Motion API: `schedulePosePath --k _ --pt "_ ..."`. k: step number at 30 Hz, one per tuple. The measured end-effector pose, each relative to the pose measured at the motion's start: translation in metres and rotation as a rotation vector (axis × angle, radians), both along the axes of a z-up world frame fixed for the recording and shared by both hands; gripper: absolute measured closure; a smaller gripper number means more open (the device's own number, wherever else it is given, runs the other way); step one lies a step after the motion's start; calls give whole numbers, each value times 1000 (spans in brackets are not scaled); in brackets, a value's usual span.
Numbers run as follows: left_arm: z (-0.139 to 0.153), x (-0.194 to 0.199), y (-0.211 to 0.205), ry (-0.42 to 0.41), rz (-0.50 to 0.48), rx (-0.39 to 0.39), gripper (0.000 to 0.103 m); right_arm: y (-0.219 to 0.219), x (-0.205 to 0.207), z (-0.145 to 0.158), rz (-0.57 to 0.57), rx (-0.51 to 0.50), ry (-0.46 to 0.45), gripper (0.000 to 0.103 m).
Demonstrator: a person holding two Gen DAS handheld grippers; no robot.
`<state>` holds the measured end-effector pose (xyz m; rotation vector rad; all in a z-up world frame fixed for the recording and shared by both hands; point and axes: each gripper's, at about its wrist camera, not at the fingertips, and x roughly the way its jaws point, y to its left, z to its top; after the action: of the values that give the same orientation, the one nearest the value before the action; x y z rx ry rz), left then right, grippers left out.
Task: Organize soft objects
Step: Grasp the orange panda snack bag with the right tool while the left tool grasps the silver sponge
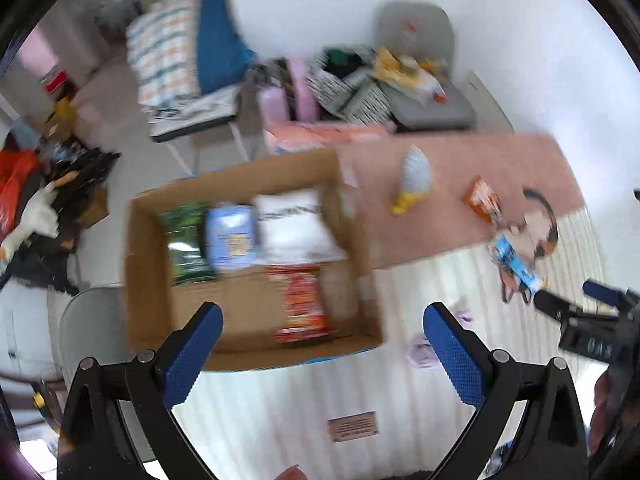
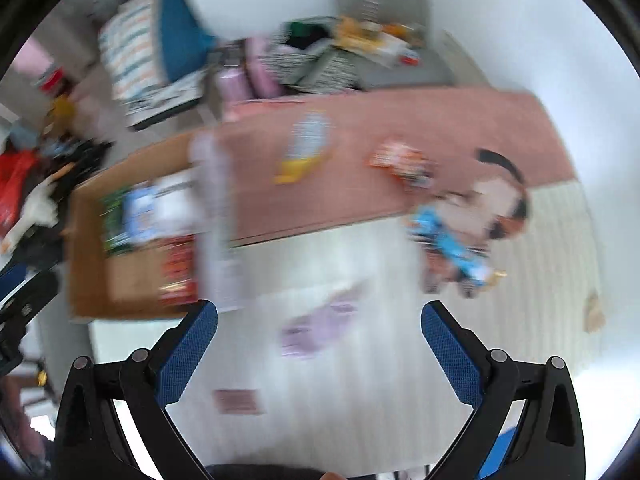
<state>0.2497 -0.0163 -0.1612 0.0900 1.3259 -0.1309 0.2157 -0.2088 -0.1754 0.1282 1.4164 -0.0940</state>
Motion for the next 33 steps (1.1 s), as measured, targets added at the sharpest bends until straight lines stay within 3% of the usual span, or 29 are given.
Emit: schedulePosePath --k 5,11,14,20,23,24,26,28,33 --pt "-48 39 -71 90 -67 62 0 -96 27 -51 -86 -9 111 0" --pt "-114 102 -124 253 -105 53 1 -147 80 -101 -171 177 158 0" --pt "-130 124 -135 247 -111 74 1 -139 118 -122 -76 93 155 0" --pt "-166 159 -146 239 -132 173 1 -108 178 -173 291 -131 231 0" --pt "-185 172 -145 263 -125 188 1 -102 195 -206 361 -142 300 0" --pt "-190 176 -145 274 -124 189 1 -103 200 -213 352 -123 323 1" --pt "-200 184 -146 290 -117 182 1 -110 207 -228 298 -80 360 27" --pt "-205 192 -150 301 -119 171 1 -124 213 -235 201 -37 391 45" --pt "-228 214 -155 391 -86 74 1 -161 220 -229 -43 181 376 41"
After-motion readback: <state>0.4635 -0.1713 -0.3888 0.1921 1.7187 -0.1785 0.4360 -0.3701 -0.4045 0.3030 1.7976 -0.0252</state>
